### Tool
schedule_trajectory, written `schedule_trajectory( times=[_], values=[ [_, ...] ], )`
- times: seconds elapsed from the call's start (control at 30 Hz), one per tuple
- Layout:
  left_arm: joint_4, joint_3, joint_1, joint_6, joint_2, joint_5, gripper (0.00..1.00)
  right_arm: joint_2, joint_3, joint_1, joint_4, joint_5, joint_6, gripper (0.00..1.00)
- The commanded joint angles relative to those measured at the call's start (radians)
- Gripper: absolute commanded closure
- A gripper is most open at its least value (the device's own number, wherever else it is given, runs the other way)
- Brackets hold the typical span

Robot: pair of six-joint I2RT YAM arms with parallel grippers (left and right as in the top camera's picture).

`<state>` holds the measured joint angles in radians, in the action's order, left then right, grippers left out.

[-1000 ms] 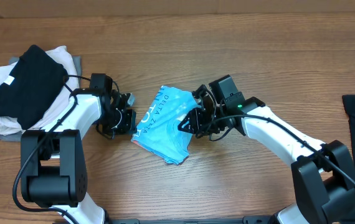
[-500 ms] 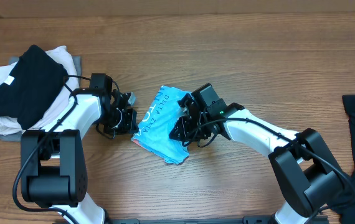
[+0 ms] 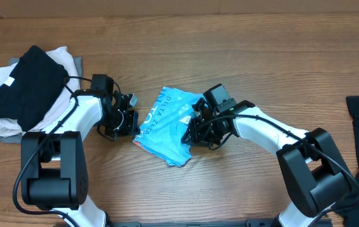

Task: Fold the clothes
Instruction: 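Hold the bundle with both grippers and press its sides inward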

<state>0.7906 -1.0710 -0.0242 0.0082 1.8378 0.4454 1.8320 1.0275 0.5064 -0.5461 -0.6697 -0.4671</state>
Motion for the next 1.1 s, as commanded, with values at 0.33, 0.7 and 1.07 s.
schedule_trajectory(
  times=[0.33, 0.7, 1.07],
  values=[
    [-0.009, 0.011, 0.005, 0.022, -0.013, 0.024, 0.95, 0.03, 0.007, 0.067, 0.094, -0.021, -0.032, 0.78],
    [-0.006, 0.011, 0.005, 0.023, -0.013, 0.023, 0.95, 0.014, 0.009, 0.018, 0.036, -0.042, -0.015, 0.92],
    [-0.011, 0.011, 0.005, 0.023, -0.013, 0.023, 0.95, -0.005, 0.009, -0.074, -0.06, -0.032, 0.006, 0.68]
  ],
)
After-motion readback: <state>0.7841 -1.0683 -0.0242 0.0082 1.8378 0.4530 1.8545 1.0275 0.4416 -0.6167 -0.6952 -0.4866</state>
